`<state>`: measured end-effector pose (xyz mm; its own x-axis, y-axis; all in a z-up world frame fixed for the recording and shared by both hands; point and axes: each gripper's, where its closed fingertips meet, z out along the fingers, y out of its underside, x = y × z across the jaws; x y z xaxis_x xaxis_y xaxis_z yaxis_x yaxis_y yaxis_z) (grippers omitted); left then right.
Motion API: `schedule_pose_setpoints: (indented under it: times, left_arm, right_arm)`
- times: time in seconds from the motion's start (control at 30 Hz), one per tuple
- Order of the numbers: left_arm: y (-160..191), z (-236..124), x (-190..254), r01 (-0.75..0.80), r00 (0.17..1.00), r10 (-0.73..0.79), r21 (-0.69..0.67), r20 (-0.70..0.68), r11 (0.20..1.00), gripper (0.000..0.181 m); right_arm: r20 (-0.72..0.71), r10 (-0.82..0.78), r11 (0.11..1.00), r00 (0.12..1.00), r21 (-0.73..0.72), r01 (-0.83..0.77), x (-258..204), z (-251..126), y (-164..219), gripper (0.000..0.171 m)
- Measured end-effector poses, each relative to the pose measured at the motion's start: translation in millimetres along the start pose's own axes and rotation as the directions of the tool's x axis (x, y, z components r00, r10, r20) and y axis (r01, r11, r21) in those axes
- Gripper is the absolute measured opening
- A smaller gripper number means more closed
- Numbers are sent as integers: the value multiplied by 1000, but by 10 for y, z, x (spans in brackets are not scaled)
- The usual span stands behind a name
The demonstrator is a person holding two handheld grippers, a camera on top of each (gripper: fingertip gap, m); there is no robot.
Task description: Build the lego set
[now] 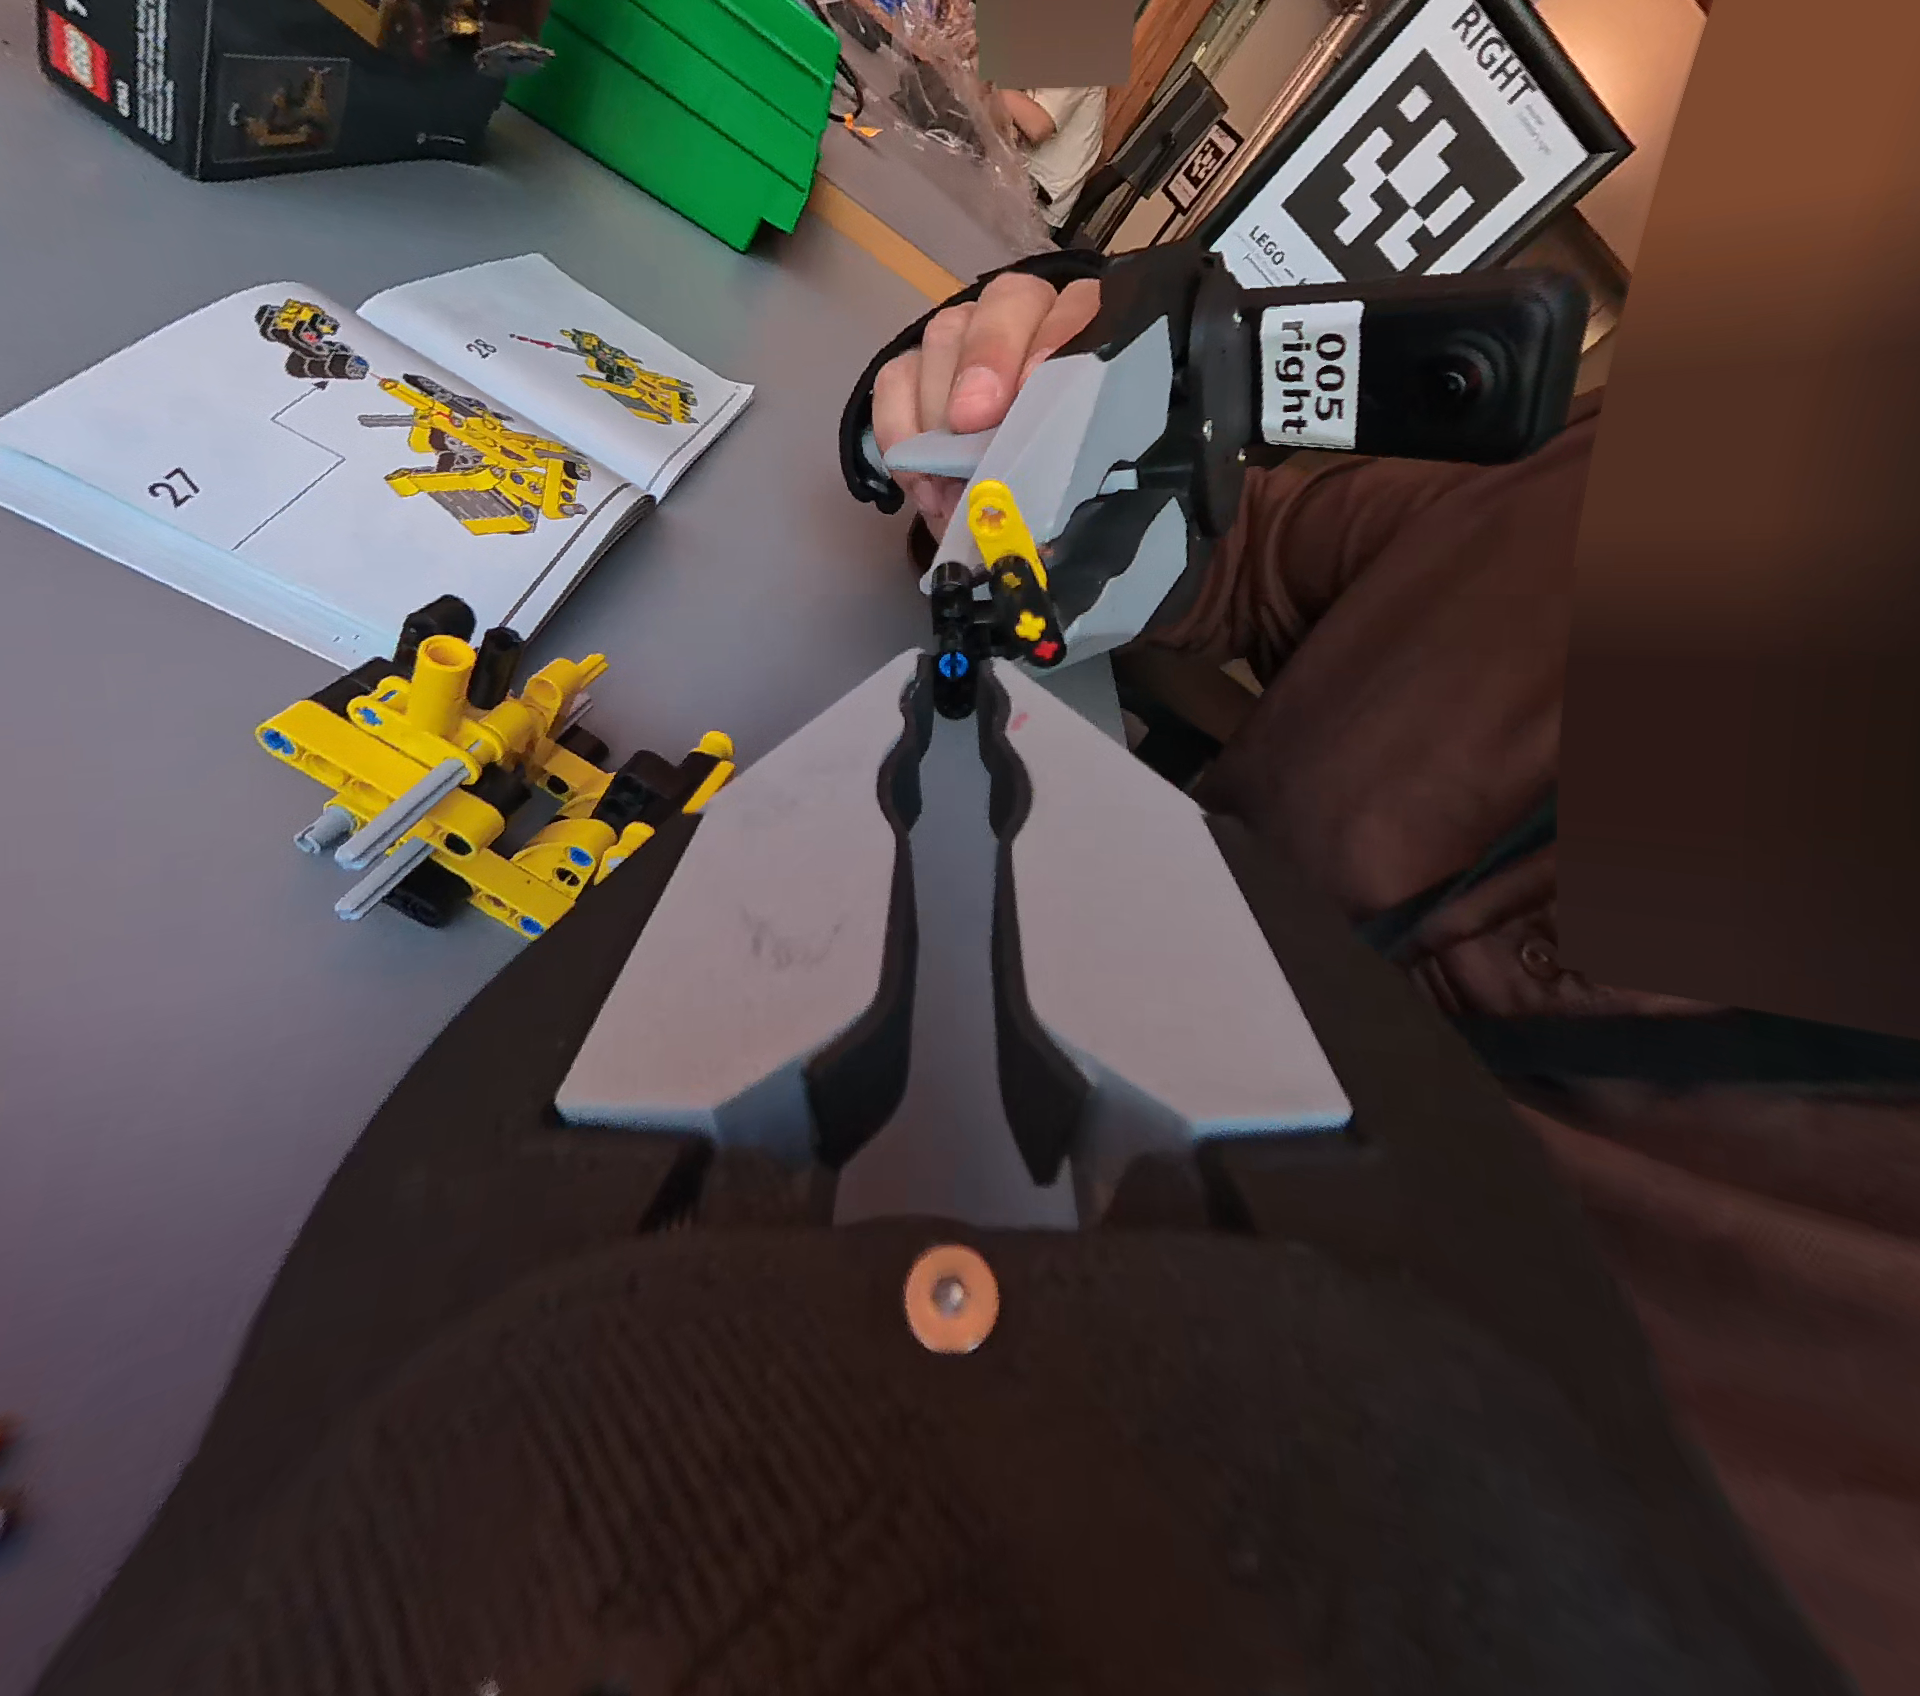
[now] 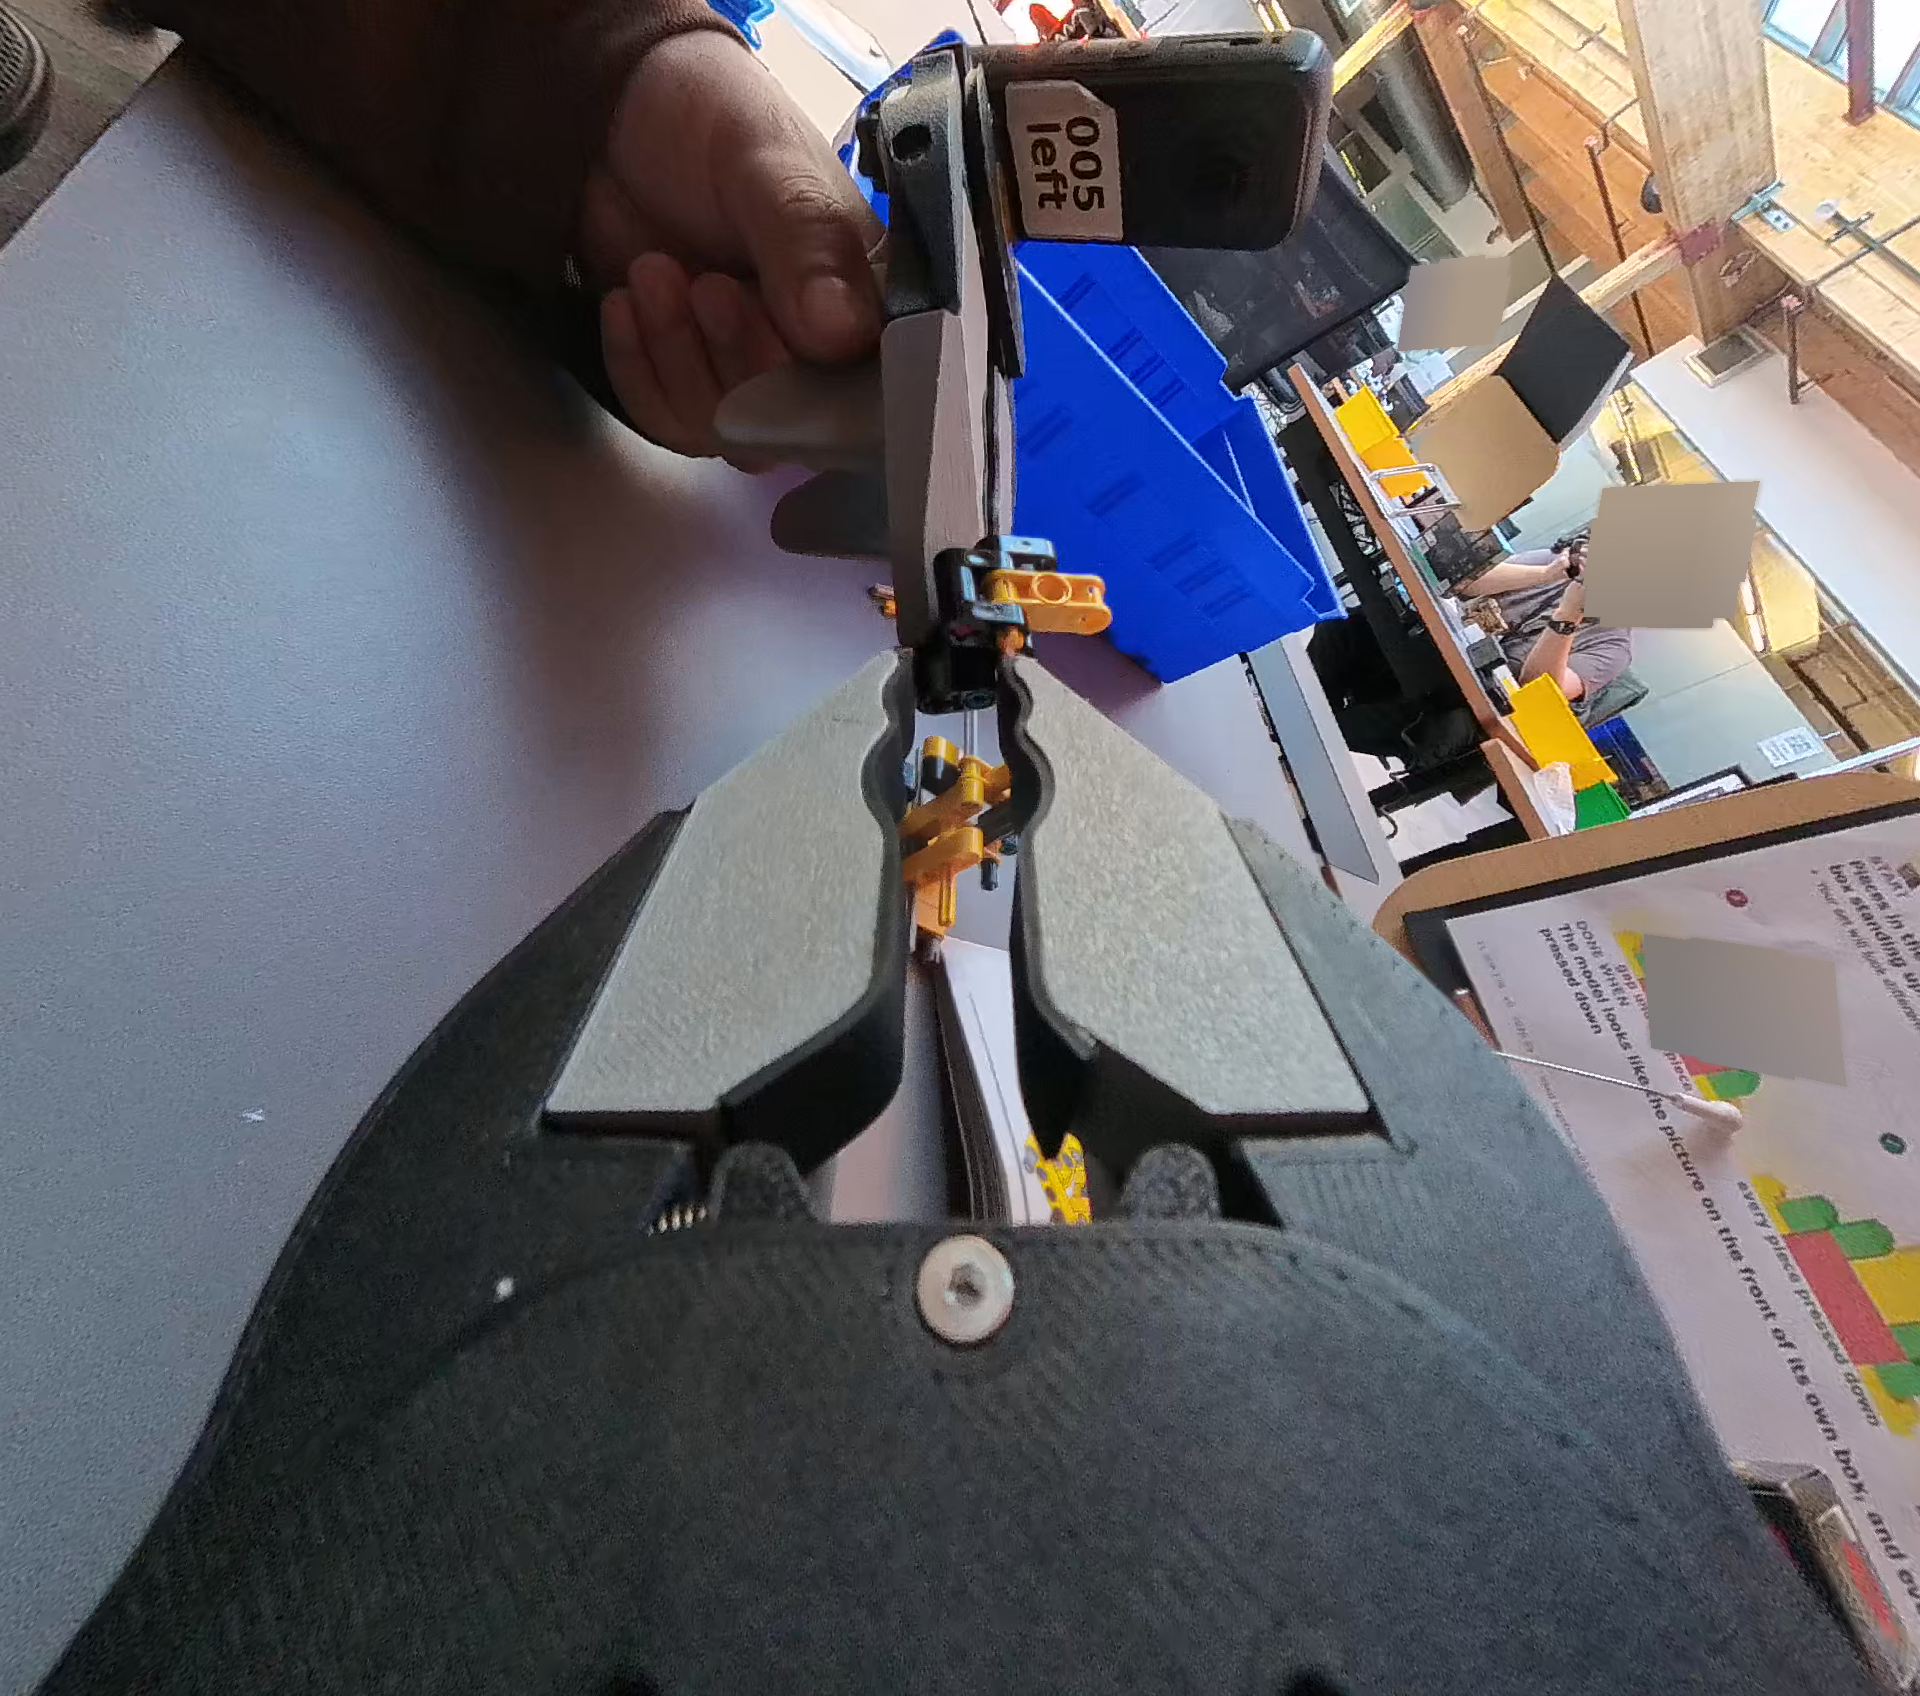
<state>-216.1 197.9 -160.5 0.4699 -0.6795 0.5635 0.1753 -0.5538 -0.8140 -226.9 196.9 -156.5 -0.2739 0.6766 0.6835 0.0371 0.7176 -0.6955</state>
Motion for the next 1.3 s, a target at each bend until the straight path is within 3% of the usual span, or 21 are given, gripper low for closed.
schedule_pose_setpoints:
  times: [0.1, 0.17, 0.23, 0.4, 0.5, 0.7, 0.83, 1.03, 1.3]
  left_arm:
    - [32, 8, -78, 20, 999, -19, -18, 41, 1000, 12]
    - [67, 1, -198, 33, 994, -28, -42, 108, 999, 28]
    - [94, -42, -339, 20, 980, -7, -65, 201, 998, 34]
    - [93, -225, -641, -135, 873, 203, -179, 444, 975, 33]
    - [111, -272, -737, -191, 808, 295, -247, 511, 950, 32]
    - [136, -232, -720, -208, 814, 315, -260, 489, 943, 32]
    - [165, -184, -674, -230, 823, 337, -275, 457, 934, 23]
    - [186, -115, -644, -182, 876, 264, -229, 404, 956, 18]
    - [165, -97, -678, -178, 885, 252, -216, 392, 960, 13]
  right_arm:
    - [13, 41, 999, 999, -12, -41, -7, 43, 66, 12]
    - [21, 99, 995, 995, -35, -98, 15, 78, 158, 12]
    - [31, 178, 981, 983, -80, -175, 40, 122, 298, 13]
    - [82, 397, 914, 914, -122, -386, 55, 199, 473, 12]
    - [130, 474, 878, 871, -147, -456, -12, 251, 510, 12]
    - [120, 532, 842, 838, -183, -508, -13, 337, 562, 12]
    - [126, 549, 831, 826, -185, -525, -28, 346, 548, 12]
    - [141, 580, 811, 802, -190, -553, -56, 357, 520, 12]
    - [131, 602, 794, 788, -201, -574, -40, 340, 556, 12]
